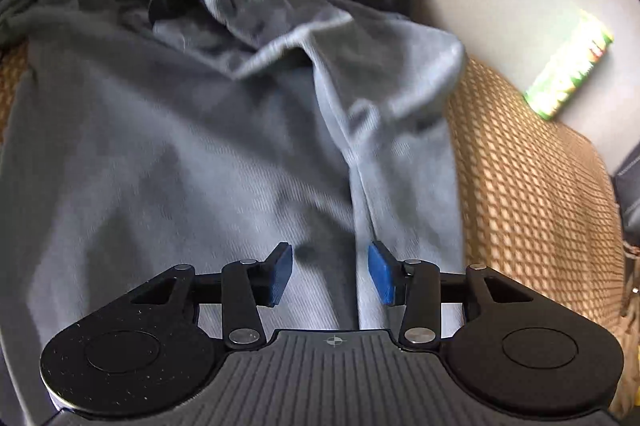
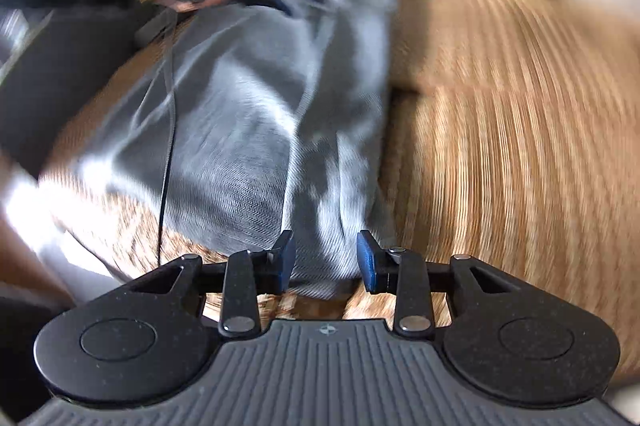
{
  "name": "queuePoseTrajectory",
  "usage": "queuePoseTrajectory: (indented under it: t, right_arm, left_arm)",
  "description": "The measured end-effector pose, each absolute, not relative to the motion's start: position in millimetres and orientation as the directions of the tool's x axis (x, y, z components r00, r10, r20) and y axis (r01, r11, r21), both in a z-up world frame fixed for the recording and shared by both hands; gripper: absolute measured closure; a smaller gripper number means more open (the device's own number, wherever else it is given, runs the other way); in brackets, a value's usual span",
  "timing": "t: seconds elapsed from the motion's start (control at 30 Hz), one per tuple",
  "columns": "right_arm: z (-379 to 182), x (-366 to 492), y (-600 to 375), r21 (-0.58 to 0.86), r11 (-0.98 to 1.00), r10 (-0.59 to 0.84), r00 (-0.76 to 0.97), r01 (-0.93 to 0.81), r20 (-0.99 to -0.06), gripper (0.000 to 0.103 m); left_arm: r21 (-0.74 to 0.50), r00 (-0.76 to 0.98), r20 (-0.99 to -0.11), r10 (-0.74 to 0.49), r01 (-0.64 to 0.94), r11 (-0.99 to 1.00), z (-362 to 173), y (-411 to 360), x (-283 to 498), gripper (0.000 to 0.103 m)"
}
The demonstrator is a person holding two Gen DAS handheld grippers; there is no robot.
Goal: Fold clothes
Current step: 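Grasp the folded sweatshirt fabric with the left gripper and smooth it flat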
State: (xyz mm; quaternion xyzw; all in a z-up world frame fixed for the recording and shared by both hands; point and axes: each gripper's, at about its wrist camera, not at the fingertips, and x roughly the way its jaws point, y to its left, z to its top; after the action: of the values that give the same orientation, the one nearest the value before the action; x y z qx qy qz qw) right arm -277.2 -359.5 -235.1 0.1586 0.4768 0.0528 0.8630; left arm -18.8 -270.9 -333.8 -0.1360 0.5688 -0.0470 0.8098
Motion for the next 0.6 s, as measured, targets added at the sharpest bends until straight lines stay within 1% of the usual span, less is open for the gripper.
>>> queuePoseTrajectory:
  t: [0.1, 0.33, 0.43, 0.53, 0.6]
  right_arm:
    - [-247.3, -275.2, -365.5, 0.425, 0.886, 0.271, 0.533, 0.188, -0.802, 0.066]
    - [-258.2, -292.6, -369.6, 0.478, 0.779, 0.224, 0.531, 0.406, -0.817, 0.066]
    - [-265.7, -286.5, -372.1, 0.482, 0.771, 0.223, 0.532, 0.416, -0.817, 0.066]
    - [-268.5, -279.8, -374.3, 0.512, 0.751, 0.223, 0.569, 0.417, -0.791, 0.066]
    - [-264.5, -278.1, -371.7, 0.522, 0.748, 0.218, 0.592, 0.41, -0.776, 0.08]
  left_arm:
    - [-0.245, 0.333, -0.918, -0.215, -0.051, 0.968, -338.7, -273.6, -1.4, 0.045]
    - [-0.236, 0.319, -0.92, -0.229, 0.018, 0.972, -342.9, -272.3, 10.5, 0.043]
    - [-0.234, 0.305, -0.925, -0.228, 0.017, 0.972, -346.6, -271.4, 15.1, 0.043]
    - [-0.245, 0.303, -0.923, -0.239, 0.018, 0.969, -346.2, -270.7, 21.0, 0.043]
    - [-0.25, 0.304, -0.921, -0.244, 0.019, 0.968, -344.6, -270.7, 24.3, 0.042]
